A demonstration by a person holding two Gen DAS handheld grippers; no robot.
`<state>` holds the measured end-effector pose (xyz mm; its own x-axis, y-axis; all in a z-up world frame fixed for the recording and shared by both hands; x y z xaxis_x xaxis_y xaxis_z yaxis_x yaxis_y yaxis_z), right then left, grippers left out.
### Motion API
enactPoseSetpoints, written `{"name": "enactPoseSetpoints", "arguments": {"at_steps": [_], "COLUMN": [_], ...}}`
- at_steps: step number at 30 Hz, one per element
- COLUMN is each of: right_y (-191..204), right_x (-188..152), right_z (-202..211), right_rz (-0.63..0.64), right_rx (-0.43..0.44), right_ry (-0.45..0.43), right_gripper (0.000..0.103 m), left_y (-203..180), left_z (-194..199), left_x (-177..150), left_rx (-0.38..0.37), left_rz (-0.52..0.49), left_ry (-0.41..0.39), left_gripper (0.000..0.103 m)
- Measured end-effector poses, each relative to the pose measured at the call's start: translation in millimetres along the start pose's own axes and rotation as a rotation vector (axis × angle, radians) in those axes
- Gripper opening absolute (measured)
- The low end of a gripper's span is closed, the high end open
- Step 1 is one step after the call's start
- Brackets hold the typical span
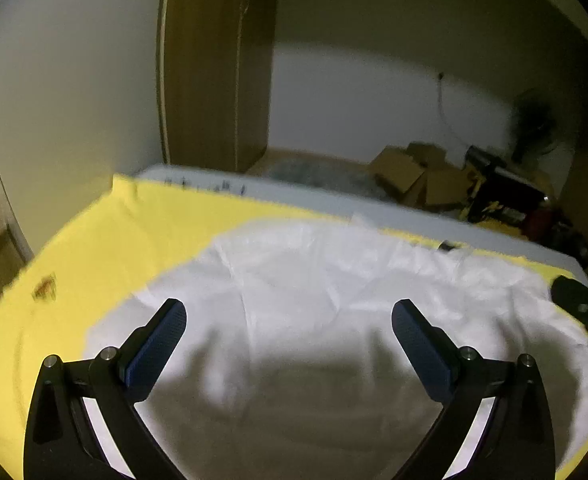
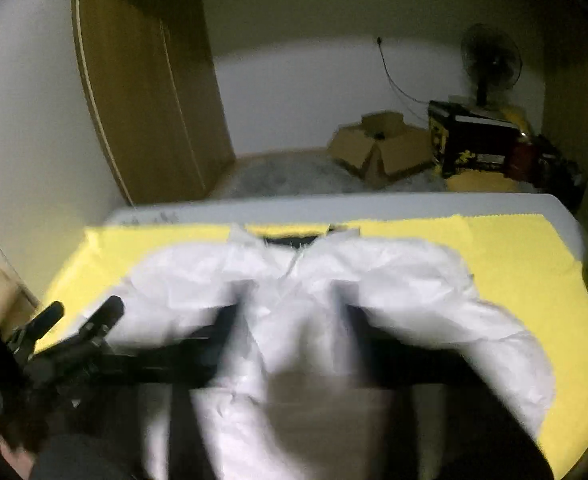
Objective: Fold large clothes
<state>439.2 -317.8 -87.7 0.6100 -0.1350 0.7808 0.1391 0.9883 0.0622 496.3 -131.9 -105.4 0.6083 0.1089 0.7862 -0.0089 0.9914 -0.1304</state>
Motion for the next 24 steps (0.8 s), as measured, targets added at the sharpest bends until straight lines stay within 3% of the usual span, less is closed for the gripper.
{"name": "enactPoseSetpoints", "arguments": {"at_steps": [2,5,7,12,21,23,24], "right_y": [10,19,26,20,24,15,11], "right_x": [-11,-24,-49,-73,-68,-60,-58], "right_z": [-35,-75,-111,-150,-155,-135,-113], "right_rz": [0.015,-0.007,0.018,0.011,0.078,-0.008,-0.058], "right_rx": [-0.036,0.019,0.002,0.0,-0.03,0.013,0.036], "right_ry": [0.043,0.134,0.228,0.298,0.377,0.422,0.398], "right_gripper": [0.02,0.021,0.022,0.022,0.022,0.023,0.023], "left_y": [5,14,16,5,11,14,15], "left_z": [-16,-42,-54,-69,-88,-89,-89], "left_x": [-10,-30,-40,-49,-54,-56,-56], "left_rx": [0.021,0.025,0.014,0.021,-0.006,-0.02,-0.03], "left_rz": [0.002,0.003,-0.004,-0.071,-0.048,-0.038,-0.029], "left_ry": [0.018,0.072,0.079,0.092,0.154,0.161,0.164], "left_gripper": [0.103,0.103,0.103,0.103,0.103,0.103,0.103]}}
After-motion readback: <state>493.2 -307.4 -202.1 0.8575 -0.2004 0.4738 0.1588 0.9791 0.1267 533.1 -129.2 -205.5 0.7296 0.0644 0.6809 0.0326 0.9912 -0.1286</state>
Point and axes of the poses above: each gripper's, at about its wrist camera, not at the fingertips, and z roughly against the way its jaws point, y to its left, x to its top, the point moved 6 cm from there along -z, roughly the way its jaws point, and after that the axes turned 4 degrees about -x, right-handed, at the moved point
